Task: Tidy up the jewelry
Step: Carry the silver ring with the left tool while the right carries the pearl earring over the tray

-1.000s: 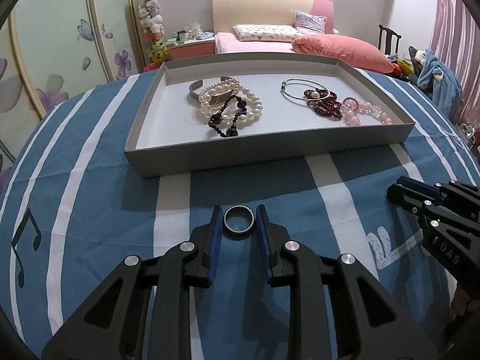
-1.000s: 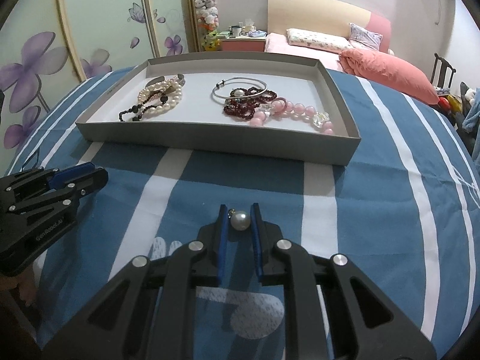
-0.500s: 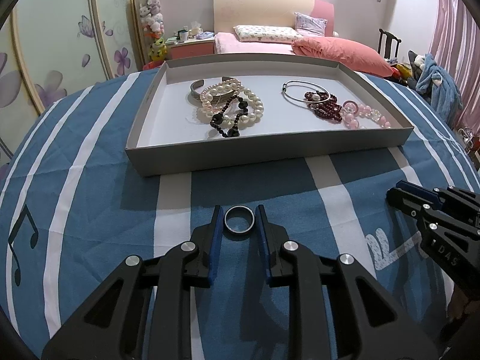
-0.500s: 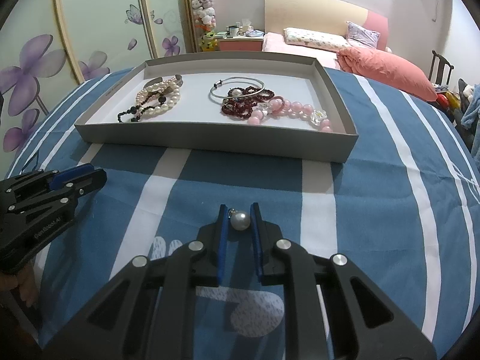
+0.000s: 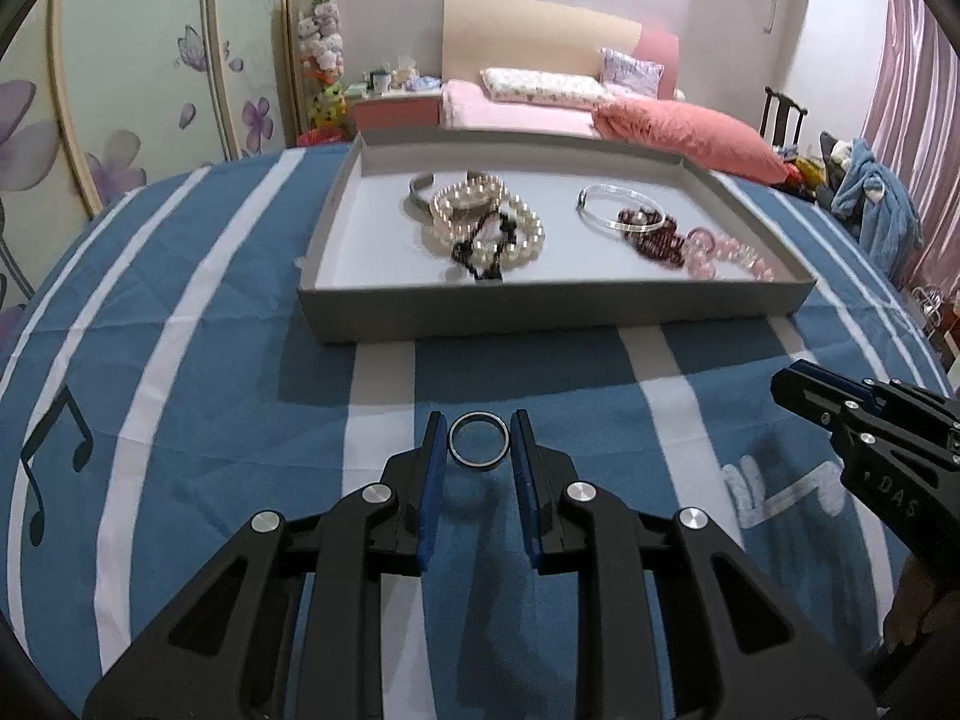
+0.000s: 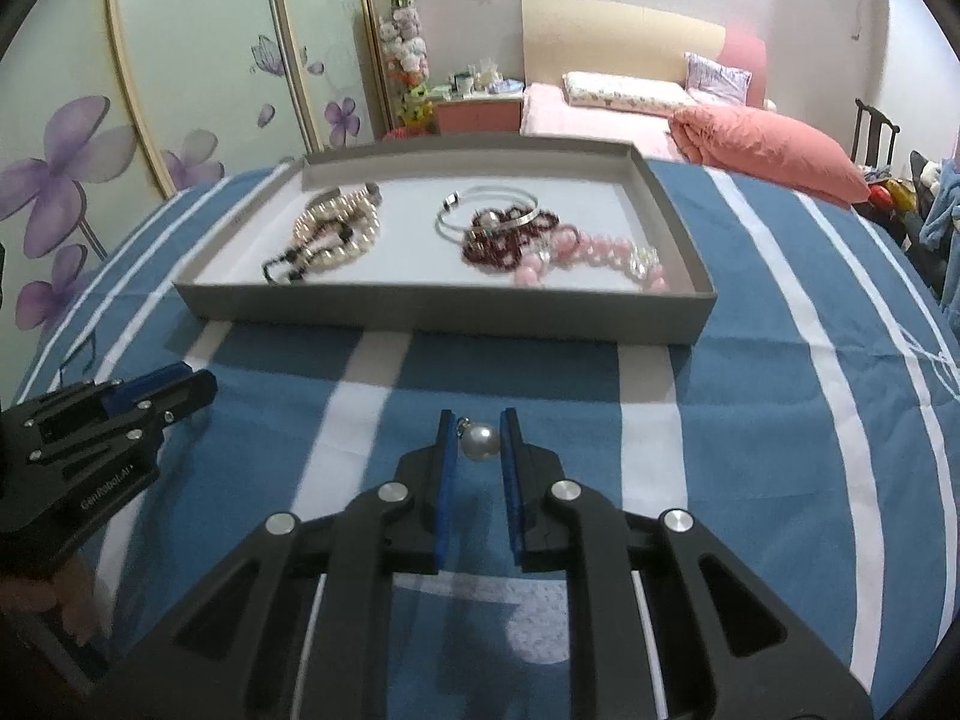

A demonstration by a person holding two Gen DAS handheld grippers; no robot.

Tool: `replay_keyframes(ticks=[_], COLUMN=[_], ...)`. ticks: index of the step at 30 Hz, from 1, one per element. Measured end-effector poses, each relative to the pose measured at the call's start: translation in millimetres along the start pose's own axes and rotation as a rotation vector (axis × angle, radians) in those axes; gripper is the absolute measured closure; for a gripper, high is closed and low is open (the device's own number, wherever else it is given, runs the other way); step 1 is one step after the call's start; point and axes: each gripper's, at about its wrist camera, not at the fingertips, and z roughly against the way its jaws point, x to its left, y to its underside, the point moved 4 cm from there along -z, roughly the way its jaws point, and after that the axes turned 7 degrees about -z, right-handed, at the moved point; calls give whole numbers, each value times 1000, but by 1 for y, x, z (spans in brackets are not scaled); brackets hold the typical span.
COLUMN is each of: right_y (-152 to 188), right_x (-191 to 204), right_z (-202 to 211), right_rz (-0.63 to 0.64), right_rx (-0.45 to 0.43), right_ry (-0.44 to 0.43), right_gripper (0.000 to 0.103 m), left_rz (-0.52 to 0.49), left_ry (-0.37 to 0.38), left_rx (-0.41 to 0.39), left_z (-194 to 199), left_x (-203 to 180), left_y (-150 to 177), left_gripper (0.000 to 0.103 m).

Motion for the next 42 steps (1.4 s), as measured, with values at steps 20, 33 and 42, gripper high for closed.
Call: replay_keyframes(ticks=[20, 33, 42], right_y=[-26, -36, -40], right_x=[34, 35, 33], right_z=[76, 96, 96], right_rz=[24, 13, -1], right_rx=[-372, -497, -522], right_ry=[30, 55, 52], right_gripper=[88, 88, 88], left_rz=[-8, -13, -17], left_ry=[-98, -111, -110], left_rx=[-321, -386, -398], left_z=[68, 78, 76], left_x=[-1, -3, -4], left_y=[-26, -34, -39], left_gripper=[81, 81, 80])
